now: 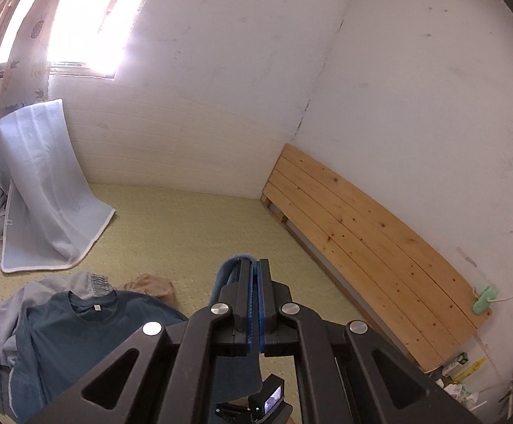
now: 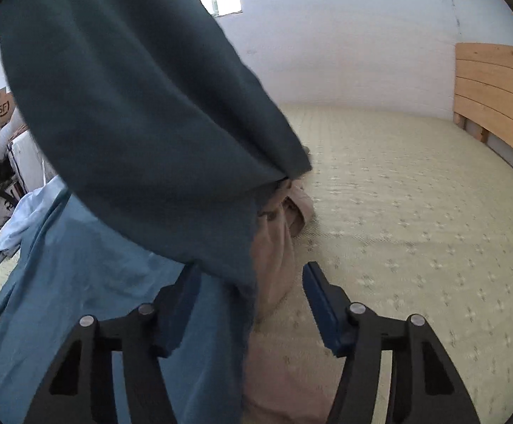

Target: Fold clothes

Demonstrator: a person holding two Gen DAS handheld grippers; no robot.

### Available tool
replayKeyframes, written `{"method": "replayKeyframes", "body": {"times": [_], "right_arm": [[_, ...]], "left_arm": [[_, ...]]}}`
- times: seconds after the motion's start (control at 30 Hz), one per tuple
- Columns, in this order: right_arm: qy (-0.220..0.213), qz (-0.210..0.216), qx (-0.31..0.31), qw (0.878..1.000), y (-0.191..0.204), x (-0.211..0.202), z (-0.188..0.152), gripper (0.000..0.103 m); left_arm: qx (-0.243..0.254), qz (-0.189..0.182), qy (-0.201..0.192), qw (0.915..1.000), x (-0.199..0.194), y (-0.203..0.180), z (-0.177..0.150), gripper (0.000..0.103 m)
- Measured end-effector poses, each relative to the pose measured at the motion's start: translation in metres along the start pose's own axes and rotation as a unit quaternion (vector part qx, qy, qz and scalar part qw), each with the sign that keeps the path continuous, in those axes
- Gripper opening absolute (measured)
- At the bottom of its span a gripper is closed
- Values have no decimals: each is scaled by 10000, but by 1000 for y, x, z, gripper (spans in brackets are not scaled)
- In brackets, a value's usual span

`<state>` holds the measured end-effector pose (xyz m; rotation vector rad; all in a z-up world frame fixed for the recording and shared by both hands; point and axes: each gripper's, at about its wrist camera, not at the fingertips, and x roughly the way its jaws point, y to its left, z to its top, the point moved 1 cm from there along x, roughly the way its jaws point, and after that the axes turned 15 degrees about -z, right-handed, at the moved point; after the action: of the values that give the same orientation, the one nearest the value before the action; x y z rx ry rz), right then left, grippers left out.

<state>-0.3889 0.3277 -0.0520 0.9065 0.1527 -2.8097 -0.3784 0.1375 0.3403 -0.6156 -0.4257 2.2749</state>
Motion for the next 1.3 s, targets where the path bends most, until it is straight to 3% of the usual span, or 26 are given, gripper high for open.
{"method": "replayKeyframes", "body": {"times": [0.37, 0.43, 0.47, 0.63, 0.83, 1.03, 1.2, 1.3], "right_arm": [[100, 91, -252, 9996, 10, 22, -4, 40], [51, 65, -187, 9998, 9, 23, -2, 14], [51, 57, -161, 9998, 9, 23, -1, 10], [7, -210, 178, 9996, -8, 23, -4, 5], [31, -259, 529, 9983, -25, 26, -10, 5], [22, -262, 523, 9983, -23, 25, -15, 4], [85, -258, 425, 9987, -24, 26, -17, 4], [209, -205, 200, 9994, -20, 23, -16, 6]], "left_arm": [[-4, 230, -119, 9997, -4, 19, 18, 1], [-10, 263, -138, 9996, -4, 21, 19, 1], [-10, 288, -148, 9995, -4, 22, 19, 1], [-128, 574, -217, 9980, -8, 46, 20, 1], [-527, 1187, -380, 9908, -28, 112, 4, 1], [-1029, 1692, -545, 9787, -60, 188, -42, 1], [-1406, 2126, -345, 9663, -72, 258, -99, 1], [-1569, 2171, -205, 9632, -74, 285, -125, 1]]}}
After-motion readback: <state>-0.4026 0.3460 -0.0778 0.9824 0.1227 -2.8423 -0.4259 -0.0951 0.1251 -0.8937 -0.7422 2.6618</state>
